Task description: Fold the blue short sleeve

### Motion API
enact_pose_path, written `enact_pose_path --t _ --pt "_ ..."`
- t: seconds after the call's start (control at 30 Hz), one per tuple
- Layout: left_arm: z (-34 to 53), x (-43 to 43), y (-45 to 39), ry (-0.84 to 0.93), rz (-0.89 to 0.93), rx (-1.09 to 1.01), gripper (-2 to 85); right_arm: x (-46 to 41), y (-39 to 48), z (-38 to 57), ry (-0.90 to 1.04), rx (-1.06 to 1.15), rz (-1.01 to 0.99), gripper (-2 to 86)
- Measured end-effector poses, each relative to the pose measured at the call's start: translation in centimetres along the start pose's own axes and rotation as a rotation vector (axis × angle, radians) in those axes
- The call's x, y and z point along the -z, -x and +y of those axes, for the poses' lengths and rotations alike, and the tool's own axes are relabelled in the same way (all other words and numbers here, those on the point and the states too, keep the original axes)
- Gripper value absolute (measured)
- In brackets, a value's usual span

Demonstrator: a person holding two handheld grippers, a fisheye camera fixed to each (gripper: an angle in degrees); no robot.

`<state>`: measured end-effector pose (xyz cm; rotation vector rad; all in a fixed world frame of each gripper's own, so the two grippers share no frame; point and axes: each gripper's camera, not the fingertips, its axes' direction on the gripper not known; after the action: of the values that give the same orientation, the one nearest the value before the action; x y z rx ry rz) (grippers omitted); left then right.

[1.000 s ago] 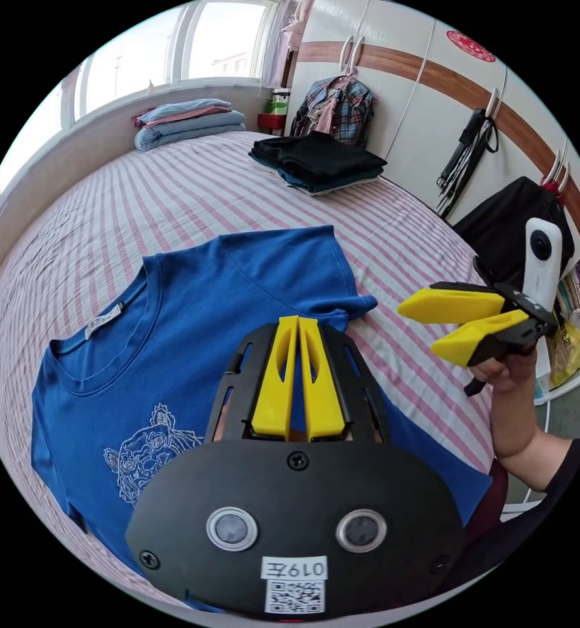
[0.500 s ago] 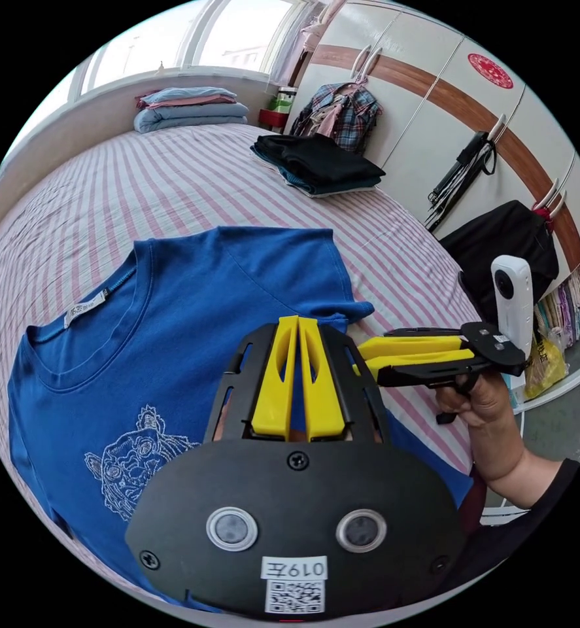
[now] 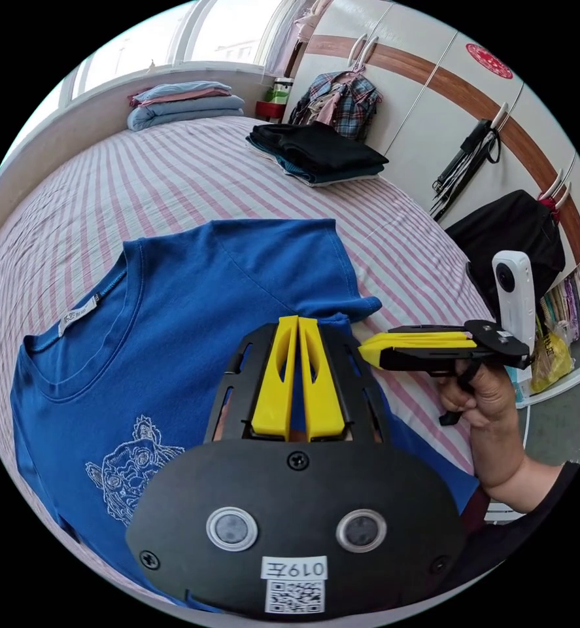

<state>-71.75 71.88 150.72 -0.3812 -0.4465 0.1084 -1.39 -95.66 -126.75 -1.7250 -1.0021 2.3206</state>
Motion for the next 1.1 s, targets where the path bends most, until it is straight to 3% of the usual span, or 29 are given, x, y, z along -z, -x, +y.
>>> enact_pose_path --t 0.4,0.6,0.87,1.1 --pt "8.4 0.7 0.9 0.0 -0.012 0.032 0.8 2.0 -3.5 0.7 -0.001 -0.022 -0.067 4.4" --pt "16.4 7.3 0.6 -0.114 -0.013 0.014 0.8 5.8 -4.2 3.1 0.022 0.001 -0.082 6.7" --pt "44.7 17.6 0.6 -0.22 0.107 0.127 1.1 8.1 -5.3 10.3 0.074 -0.059 -0.198 6.0" --pt "65.8 22.6 1.5 -0.276 0.039 0.39 1.1 7.6 -5.6 10.8 0.133 -0.119 -0.189 4.7"
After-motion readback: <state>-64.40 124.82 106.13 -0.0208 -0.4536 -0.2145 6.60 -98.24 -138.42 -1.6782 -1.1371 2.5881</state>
